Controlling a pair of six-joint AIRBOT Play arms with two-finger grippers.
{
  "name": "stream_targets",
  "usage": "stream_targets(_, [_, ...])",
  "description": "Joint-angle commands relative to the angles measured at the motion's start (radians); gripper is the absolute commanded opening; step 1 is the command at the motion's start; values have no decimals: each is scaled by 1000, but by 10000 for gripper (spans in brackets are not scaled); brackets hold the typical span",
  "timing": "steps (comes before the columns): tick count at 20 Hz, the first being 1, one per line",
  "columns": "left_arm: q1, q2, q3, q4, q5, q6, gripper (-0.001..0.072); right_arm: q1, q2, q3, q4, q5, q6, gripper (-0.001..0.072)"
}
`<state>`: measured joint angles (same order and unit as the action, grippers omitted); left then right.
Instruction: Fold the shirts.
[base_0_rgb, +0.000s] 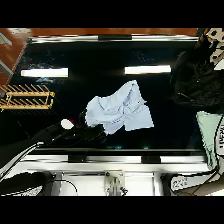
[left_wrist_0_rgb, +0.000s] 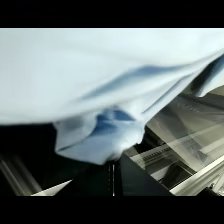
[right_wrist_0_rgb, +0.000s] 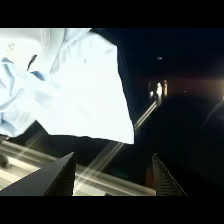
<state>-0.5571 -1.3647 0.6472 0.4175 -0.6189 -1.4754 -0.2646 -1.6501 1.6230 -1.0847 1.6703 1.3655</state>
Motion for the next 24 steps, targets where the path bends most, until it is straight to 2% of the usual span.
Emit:
stream_targets(1, [3, 1, 26, -6, -19, 72, 31, 25, -29, -60, 0, 4, -2, 596])
stream_targets(2, [5, 5, 29, -3, -25, 90, 30, 35, -41, -103, 3, -3, -4, 661])
stream_targets(3, [4, 13, 29, 11, -25, 109, 31, 51, -57, -147, 2, -8, -26, 683])
stream_targets(5, [8, 35, 29, 63, -64, 121, 31, 72, -90, -230, 2, -21, -96, 682])
stream_targets(9, [15, 99, 29, 184, -108, 95, 31, 75, -164, -279, 68, -79, -91, 682])
stream_targets(15, [44, 148, 34, 190, -108, 94, 31, 116, -183, -279, 112, -163, -58, 680])
stream_targets(16, [49, 150, 41, 190, -108, 96, 31, 142, -187, -279, 80, -171, -44, 650])
stream_targets(17, [55, 151, 52, 192, -110, 102, 31, 172, -192, -279, 33, -177, -17, 543])
stream_targets(18, [61, 151, 67, 207, -116, 103, 31, 200, -197, -279, -5, -181, 9, 482])
stream_targets(19, [68, 151, 87, 239, -129, 102, 31, 227, -198, -279, -23, -181, 7, 375])
stream_targets(20, [77, 151, 114, 290, -156, 102, 31, 248, -197, -277, -26, -181, -2, 157])
stream_targets(21, [86, 151, 143, 340, -190, 101, 31, 264, -189, -273, -24, -183, -2, 68])
stream_targets(24, [130, 169, 283, 546, -338, 58, 30, 275, -80, -221, 31, -203, -84, 67])
